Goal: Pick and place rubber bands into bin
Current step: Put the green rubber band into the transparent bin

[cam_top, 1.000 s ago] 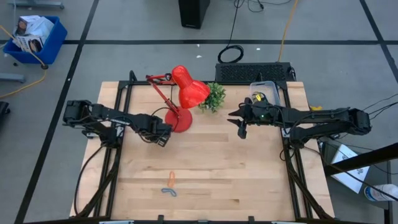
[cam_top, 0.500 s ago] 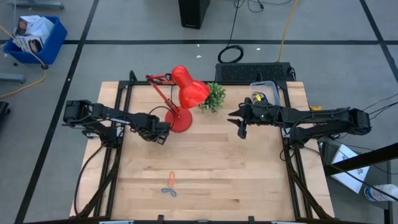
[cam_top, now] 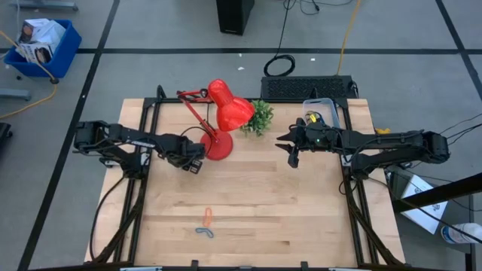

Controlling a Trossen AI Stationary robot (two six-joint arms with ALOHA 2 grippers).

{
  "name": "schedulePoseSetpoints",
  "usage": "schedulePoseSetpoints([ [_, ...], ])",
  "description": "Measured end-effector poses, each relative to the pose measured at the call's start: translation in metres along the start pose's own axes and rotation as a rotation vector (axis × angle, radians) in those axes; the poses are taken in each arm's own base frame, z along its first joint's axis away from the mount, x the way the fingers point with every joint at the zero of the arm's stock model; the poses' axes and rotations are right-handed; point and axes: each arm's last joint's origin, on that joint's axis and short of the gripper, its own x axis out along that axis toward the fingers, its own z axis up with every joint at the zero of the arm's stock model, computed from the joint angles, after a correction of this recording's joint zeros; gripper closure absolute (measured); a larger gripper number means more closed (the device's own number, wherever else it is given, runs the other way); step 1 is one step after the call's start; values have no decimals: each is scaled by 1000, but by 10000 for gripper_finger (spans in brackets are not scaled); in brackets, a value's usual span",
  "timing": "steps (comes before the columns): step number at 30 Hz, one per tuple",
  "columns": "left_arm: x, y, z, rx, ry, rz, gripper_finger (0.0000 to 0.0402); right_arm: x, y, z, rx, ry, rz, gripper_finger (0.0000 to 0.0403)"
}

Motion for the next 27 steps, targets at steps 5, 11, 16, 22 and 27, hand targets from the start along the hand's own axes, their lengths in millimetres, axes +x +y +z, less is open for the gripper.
schedulePoseSetpoints([
  [5,0,1,1,-9,9,1,271,0,0,0,0,0,0,301],
  [11,0,1,1,-33,5,0,271,0,0,0,0,0,0,305],
  [16,1,0,2,-36,-1,-9,305,0,0,0,0,0,0,306],
  [22,1,-2,3,-31,-11,-27,384,0,0,0,0,1,0,309],
  [27,1,-3,2,9,-29,-16,388,0,0,0,0,1,0,310],
])
